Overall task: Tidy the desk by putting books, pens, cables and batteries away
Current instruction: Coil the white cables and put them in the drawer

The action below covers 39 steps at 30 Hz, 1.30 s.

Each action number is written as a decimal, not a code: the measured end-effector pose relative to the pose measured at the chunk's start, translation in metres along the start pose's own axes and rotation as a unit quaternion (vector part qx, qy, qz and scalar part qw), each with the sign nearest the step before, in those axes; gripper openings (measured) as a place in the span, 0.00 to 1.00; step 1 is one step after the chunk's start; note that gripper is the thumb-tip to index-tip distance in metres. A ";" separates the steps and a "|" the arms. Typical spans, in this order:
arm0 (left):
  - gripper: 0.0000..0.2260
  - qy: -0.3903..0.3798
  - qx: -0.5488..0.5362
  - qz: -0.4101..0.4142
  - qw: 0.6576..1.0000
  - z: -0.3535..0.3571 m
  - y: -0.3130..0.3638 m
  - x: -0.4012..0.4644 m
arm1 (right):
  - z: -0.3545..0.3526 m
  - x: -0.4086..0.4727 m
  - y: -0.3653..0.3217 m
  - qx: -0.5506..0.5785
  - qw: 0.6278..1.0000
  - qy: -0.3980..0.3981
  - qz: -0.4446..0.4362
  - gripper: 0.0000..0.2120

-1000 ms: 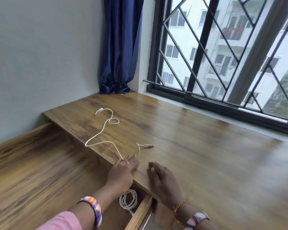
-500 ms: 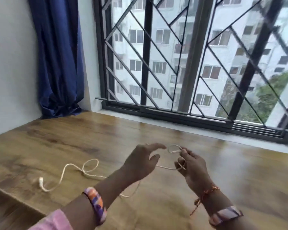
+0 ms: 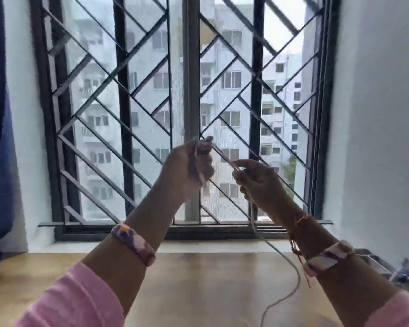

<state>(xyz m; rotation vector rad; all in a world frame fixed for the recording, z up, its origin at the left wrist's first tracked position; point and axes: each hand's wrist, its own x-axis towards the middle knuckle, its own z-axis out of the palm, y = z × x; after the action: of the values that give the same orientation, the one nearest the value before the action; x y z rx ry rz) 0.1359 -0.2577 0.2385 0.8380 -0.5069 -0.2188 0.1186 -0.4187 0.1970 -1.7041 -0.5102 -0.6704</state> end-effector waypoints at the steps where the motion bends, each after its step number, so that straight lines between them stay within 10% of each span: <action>1: 0.12 0.003 -0.055 0.016 0.998 0.004 0.002 0.009 | -0.003 0.001 0.005 -0.012 1.000 -0.017 0.018 0.08; 4: 0.09 0.040 -0.088 0.092 0.991 0.018 0.018 0.027 | -0.014 0.002 0.025 -0.090 0.990 -0.102 0.039 0.06; 9: 0.09 0.170 0.219 0.314 0.908 0.001 0.040 0.064 | -0.019 0.009 0.046 -0.283 0.953 -0.093 -0.054 0.09; 12: 0.12 0.154 0.602 0.463 0.632 -0.030 0.046 0.079 | -0.023 0.014 0.051 -0.288 0.952 -0.026 -0.104 0.08; 15: 0.08 0.014 0.832 0.412 0.371 -0.046 0.036 0.072 | -0.031 0.024 0.045 -0.268 0.950 0.089 -0.137 0.06; 17: 0.06 -0.111 0.868 0.253 0.414 -0.042 0.025 0.063 | -0.037 0.037 0.040 -0.269 0.936 0.161 -0.159 0.06; 20: 0.09 -0.244 0.618 -0.009 0.747 -0.018 0.020 0.045 | -0.043 0.054 0.038 -0.275 0.922 0.215 -0.168 0.08; 22: 0.10 -0.258 0.381 -0.058 0.886 -0.001 0.023 0.035 | -0.040 0.058 0.037 -0.283 0.922 0.209 -0.164 0.12; 28: 0.09 -0.096 0.033 0.093 0.990 0.038 0.034 0.040 | -0.011 0.047 0.048 -0.333 0.929 0.090 -0.137 0.13; 31: 0.08 0.049 -0.144 0.147 0.977 0.035 0.059 0.057 | -0.011 0.031 0.063 -0.356 0.925 -0.018 -0.130 0.09; 34: 0.10 0.221 0.017 0.332 0.917 0.017 0.081 0.084 | -0.016 0.016 0.067 -0.314 0.938 -0.058 -0.136 0.07; 36: 0.14 0.309 0.273 0.444 0.795 -0.001 0.082 0.098 | -0.024 0.012 0.062 -0.258 0.953 -0.031 -0.154 0.08; 39: 0.09 0.201 0.659 0.503 0.522 -0.020 0.056 0.096 | -0.043 0.020 0.049 -0.228 0.955 0.077 -0.172 0.10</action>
<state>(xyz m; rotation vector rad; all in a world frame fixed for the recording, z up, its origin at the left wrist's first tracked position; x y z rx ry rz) 0.2277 -0.2441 0.3021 1.8277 -0.5900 1.6681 0.1585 -0.4725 0.1816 -1.9870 -0.5787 -1.2405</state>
